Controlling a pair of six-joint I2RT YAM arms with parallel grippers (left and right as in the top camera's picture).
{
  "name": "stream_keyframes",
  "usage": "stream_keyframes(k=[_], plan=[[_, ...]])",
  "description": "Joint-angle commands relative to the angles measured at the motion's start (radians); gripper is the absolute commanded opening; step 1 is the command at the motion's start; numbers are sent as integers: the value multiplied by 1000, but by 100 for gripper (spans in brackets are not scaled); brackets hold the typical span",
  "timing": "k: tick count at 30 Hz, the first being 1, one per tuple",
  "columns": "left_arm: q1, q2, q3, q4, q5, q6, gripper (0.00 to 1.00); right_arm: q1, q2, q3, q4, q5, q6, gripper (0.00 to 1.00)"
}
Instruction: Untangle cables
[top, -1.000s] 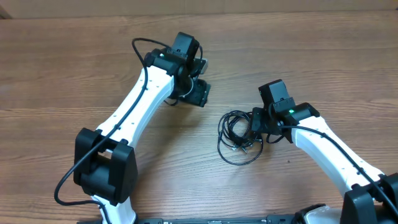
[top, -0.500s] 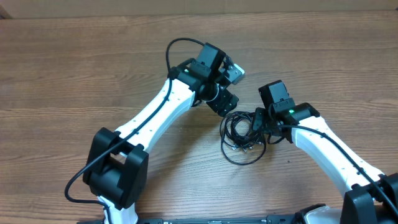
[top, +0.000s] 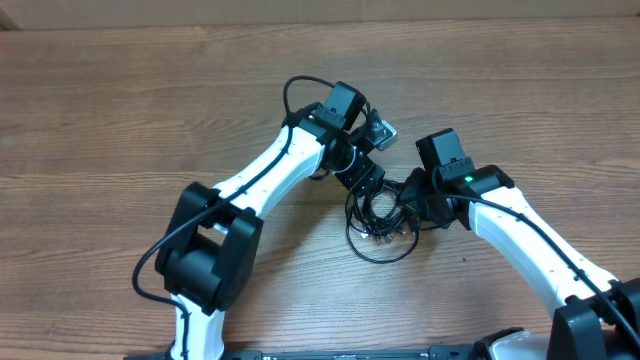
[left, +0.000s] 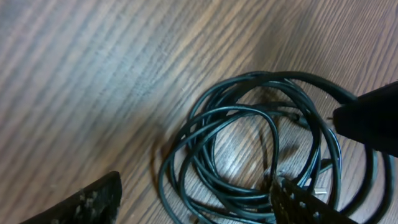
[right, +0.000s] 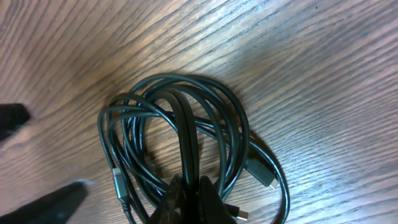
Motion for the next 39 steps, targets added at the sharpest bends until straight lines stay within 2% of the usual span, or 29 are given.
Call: stream_keyframes(k=[1,6,14,18,19,21,23,25,28,29,30,39], plan=[[0,37,-14,5,58,19,75,-4,2,17,6,-6,41,4],[0,74,-14,5,69,19,74,-4,2,17,6,-6,41,4],[0,127,-14,64,68,18,81,-4,2,17,6,-6,41,4],[0,142,-14,89,26,17,79,-4,2,17,6,-7,41,4],[0,142,-14,92,8,13,77,-4,2,17,6,-7,41,4],[0,142,-14,106,-31,-6,64,-4,2,17,6,-6,41,4],[0,142,-14,111,-33,-9,49,-4,2,17,6,-6,41,4],[0,142,-14,109,-33,-19,28,-4,2,17,6,-6,41,4],[0,142,-14,98,-33,-32,21,-4,2,17,6,-6,41,4],[0,142,-14,91,-33,-32,16,-4,2,17,6,-6,41,4],[0,142,-14,82,-34,-32,6,-4,2,17,6,-6,41,4],[65,53,19,-27,-93,-40,4,-4,2,17,-4,14,33,4]])
